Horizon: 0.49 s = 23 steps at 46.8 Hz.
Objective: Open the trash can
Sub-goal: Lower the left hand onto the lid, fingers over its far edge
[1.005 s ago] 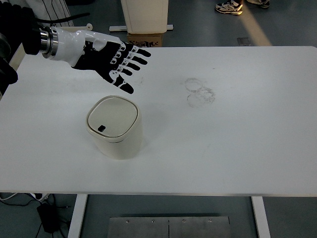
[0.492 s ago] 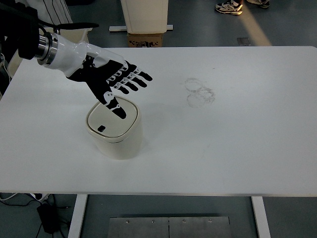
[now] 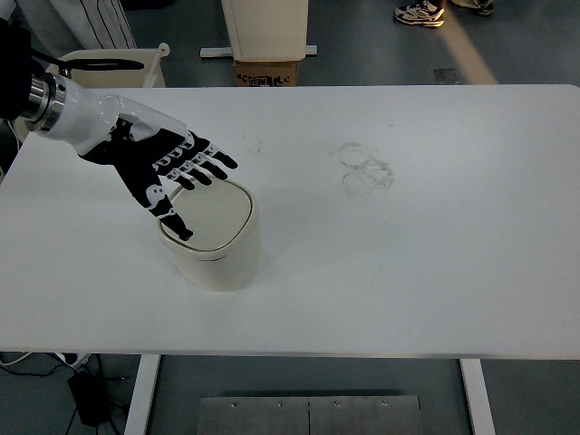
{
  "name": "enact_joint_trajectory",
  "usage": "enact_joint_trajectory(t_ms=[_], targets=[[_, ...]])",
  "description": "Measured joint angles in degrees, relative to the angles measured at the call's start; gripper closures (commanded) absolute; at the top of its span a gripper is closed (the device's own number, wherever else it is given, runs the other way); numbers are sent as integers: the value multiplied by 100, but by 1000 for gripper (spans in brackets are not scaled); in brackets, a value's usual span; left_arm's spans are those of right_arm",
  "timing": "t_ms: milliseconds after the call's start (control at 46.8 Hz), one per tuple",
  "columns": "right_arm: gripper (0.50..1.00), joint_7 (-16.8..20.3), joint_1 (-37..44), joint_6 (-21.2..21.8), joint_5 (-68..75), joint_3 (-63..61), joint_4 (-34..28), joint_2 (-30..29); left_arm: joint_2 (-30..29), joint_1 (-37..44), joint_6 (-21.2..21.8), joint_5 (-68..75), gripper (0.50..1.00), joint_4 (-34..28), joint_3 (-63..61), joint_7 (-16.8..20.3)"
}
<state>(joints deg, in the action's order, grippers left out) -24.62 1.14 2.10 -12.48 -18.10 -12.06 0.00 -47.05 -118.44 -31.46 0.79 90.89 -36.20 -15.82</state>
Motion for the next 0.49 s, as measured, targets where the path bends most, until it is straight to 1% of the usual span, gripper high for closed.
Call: enact_joint_trajectory(t_ms=[492], targets=[[507, -1, 9, 0, 0, -1, -5, 0, -7, 9, -53, 48, 500, 8, -451, 0]])
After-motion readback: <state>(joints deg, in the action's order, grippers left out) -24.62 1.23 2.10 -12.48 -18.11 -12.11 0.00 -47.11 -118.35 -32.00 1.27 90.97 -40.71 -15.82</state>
